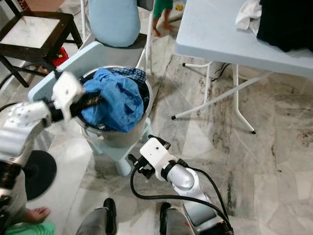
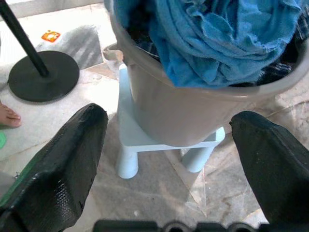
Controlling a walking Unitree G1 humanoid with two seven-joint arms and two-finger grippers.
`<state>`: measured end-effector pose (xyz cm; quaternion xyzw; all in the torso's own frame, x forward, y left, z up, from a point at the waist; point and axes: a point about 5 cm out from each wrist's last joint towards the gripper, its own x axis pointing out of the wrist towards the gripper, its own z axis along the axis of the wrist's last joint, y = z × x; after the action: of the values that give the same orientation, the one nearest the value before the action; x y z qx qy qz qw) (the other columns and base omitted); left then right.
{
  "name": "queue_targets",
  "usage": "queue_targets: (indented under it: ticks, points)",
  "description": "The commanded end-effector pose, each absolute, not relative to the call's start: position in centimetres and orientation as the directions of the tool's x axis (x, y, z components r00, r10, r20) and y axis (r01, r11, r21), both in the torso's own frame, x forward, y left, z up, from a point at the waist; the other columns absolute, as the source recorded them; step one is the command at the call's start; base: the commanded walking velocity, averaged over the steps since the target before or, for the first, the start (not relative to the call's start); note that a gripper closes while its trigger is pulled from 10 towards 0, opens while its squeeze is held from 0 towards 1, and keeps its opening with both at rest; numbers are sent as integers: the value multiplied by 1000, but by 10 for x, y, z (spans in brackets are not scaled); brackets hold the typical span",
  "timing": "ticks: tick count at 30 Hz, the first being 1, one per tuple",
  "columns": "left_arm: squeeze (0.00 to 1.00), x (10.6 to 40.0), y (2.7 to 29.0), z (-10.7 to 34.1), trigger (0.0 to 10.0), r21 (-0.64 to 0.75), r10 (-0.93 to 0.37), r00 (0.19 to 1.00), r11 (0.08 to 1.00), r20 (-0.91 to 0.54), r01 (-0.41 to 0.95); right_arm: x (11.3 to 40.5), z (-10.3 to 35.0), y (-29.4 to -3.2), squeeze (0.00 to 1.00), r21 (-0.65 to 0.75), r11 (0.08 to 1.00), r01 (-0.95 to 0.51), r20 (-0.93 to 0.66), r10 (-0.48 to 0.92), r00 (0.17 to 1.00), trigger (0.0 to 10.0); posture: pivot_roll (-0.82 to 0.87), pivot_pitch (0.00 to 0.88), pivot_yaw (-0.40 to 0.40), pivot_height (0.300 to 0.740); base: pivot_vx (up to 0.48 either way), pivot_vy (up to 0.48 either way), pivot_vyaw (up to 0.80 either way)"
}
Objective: Hang hanger
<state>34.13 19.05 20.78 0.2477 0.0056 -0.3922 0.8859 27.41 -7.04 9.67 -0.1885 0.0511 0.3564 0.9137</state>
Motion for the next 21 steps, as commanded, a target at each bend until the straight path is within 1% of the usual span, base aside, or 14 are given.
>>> queue_targets:
  ticks: [1,3,6,14,17,21]
  points:
    - [0,338,189,214,0,456,-704,681,548,-202,701,271,93,-68,0,-304,661,-686,-241,644,726,10000,11,290,-48,740,0,0,0]
    - [0,338,195,216,0,424,-690,699,585,-187,691,271,93,-67,0,-303,660,-688,-240,646,725,10000,11,294,-47,740,0,0,0]
    - [0,337,196,215,0,410,-692,696,588,-190,697,271,93,-68,0,-302,660,-688,-240,646,725,10000,10,295,-48,740,0,0,0]
    - [0,334,187,214,0,319,-738,656,590,-160,741,268,92,-69,0,-300,664,-685,-245,640,728,10000,3,306,-39,740,0,0,0]
    - [0,331,179,211,0,253,-768,623,579,-148,775,268,92,-70,0,-301,665,-683,-245,639,729,10000,0,311,-39,740,0,0,0]
    - [0,329,176,199,0,243,-765,616,572,-186,783,268,93,-69,0,-300,669,-680,-243,636,732,10000,-2,320,-31,740,0,0,0]
